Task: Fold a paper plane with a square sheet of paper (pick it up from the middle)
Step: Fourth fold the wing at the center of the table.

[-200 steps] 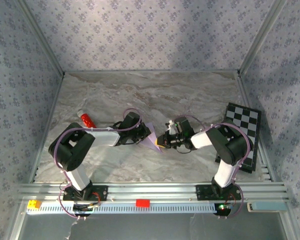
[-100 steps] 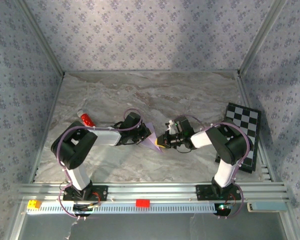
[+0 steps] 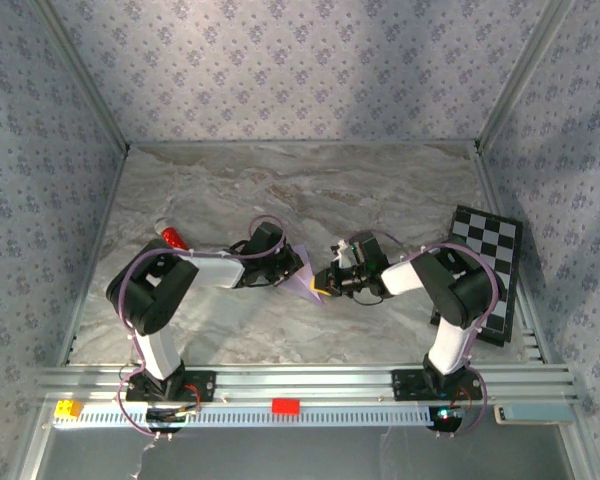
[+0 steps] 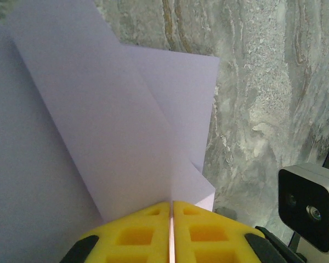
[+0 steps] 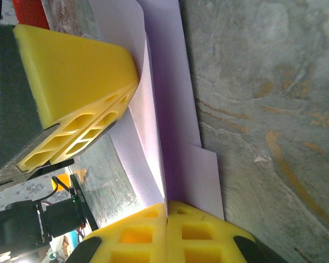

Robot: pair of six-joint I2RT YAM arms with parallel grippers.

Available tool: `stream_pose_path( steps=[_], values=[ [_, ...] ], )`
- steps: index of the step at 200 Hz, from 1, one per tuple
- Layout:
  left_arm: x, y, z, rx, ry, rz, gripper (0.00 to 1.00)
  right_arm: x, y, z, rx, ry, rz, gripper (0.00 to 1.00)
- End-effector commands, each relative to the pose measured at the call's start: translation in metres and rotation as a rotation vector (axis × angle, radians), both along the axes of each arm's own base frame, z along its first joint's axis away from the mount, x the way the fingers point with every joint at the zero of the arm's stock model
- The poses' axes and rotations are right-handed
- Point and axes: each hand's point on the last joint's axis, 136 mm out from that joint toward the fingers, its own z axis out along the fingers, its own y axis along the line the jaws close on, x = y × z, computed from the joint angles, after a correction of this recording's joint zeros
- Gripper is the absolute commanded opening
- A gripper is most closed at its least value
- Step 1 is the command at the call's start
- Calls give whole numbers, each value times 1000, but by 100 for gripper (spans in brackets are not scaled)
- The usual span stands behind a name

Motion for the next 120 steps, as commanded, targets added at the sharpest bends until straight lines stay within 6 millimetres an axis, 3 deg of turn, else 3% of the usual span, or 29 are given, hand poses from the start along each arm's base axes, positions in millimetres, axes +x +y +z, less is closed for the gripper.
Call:
stream_pose_path(
  steps=[1,120],
  values=[
    [6,-3,0,1,-3,-5,10,-12,-29,-53,-194,122,-81,0],
    [-1,-1,-18,50,49,-45,9,-12,-29,-52,-198,130,-86,0]
  ],
)
